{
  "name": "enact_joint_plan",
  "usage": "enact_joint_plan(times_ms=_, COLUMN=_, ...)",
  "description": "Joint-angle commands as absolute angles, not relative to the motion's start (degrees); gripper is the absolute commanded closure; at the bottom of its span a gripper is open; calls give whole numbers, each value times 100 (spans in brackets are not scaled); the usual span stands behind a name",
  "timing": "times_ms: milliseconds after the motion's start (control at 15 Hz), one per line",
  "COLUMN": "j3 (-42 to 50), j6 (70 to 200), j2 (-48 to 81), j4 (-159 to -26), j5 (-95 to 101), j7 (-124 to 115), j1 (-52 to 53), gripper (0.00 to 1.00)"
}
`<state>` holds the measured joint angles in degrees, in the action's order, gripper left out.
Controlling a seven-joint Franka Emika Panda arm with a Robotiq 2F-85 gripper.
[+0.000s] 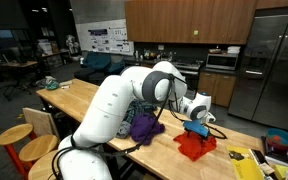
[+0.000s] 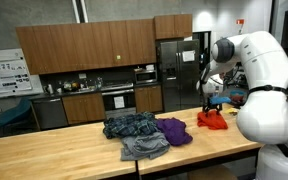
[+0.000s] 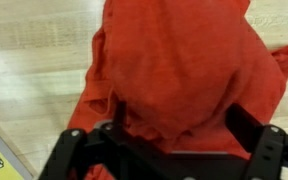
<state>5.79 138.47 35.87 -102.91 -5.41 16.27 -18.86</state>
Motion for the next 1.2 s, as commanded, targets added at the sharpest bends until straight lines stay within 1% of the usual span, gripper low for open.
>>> enact_joint_plan(times_ms=0, j3=684, j6=14047, j2=3776, j4=-10209, j5=-347, j7=1283, j1=-1727, gripper=0)
enact_joint_plan(times_ms=1133, j3=933, j6=14120, j2=4104, j4=-10070, j5=-130, j7=696, j1=-1590, gripper=0)
